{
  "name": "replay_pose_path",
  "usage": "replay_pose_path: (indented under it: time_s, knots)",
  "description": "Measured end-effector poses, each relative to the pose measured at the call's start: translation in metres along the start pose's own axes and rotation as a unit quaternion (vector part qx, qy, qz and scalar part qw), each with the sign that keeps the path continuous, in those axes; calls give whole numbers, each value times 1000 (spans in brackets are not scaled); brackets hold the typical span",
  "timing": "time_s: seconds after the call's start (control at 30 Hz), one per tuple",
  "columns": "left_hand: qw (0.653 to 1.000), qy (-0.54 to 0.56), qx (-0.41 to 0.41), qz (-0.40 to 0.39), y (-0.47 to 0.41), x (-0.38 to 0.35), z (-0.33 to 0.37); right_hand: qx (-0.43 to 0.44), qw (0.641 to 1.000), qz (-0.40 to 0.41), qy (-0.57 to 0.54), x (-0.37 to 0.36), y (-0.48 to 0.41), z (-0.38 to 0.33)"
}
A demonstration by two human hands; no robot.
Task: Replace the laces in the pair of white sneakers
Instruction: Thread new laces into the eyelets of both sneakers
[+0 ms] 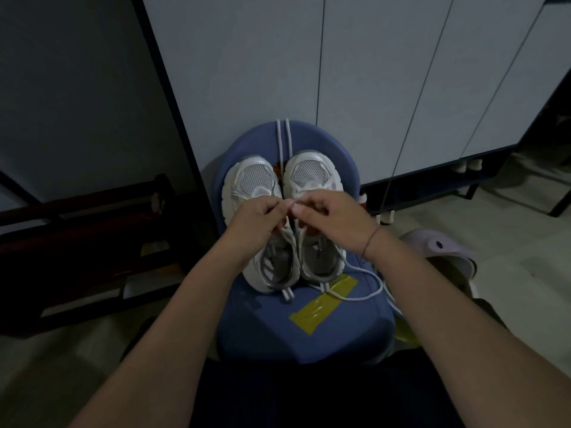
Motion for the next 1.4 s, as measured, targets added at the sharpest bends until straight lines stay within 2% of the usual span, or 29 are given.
replay_pose_path:
  time_s: [0.03, 0.1, 0.17, 0.23, 0.33, 0.53, 0.67, 0.77, 0.83, 0.9, 0.97, 1.03, 1.13, 1.23, 1.3, 1.4]
  knots:
    - [1000, -1, 0, -2, 0, -1, 1, 4, 1000, 15, 14, 1, 0, 0]
    - [1000, -3, 1, -10, 1, -2, 2, -37, 995, 94, -3, 20, -2, 15]
    - [1000, 0, 2, -19, 1, -1, 4, -120, 974, 188, -31, 48, -3, 42]
    - [999, -3, 15, -29, 2, 1, 3, -208, 947, 242, -40, 66, -2, 72]
    - [998, -2, 46, -51, 1, 0, -4, -266, 929, 253, -49, 69, -7, 98]
    - [993, 7, 80, -90, -2, 5, -11, -307, 895, 310, -89, 81, -9, 114]
    - [992, 66, 88, -62, -6, 5, -13, -295, 914, 248, -125, 66, -20, 111]
    - [986, 141, 87, 8, -15, 8, -18, -285, 929, 235, -8, 58, -21, 95]
    - [977, 189, 91, 48, -21, 9, -23, -259, 940, 224, 10, 47, -21, 81]
    - [971, 205, 85, 89, -28, 11, -29, -237, 961, 139, 3, 21, -23, 70]
    - [968, 202, 79, 125, -34, 14, -34, -219, 970, 50, 91, 2, -21, 57]
    - [961, 220, 77, 148, -38, 14, -37, -222, 964, 36, 144, -4, -21, 54]
    - [954, 246, 64, 157, -41, 9, -37, -249, 964, -1, 91, -19, -30, 65]
    - [960, 221, 60, 161, -43, 4, -42, -236, 971, -37, 29, -31, -32, 67]
    - [966, 188, 56, 166, -45, 4, -45, -240, 969, -23, -56, -34, -32, 73]
    - [976, 125, 49, 169, -47, 6, -45, -275, 941, -8, -196, -39, -28, 84]
Point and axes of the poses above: each hand's wrist, its own y-axis away from the middle knuckle, its own x-axis out of the back of the hand, z = x × y, the point moved 7 cm from there along -y, towards the middle knuckle, and after that the axes turned 14 degrees about y, right-handed, at the moved point
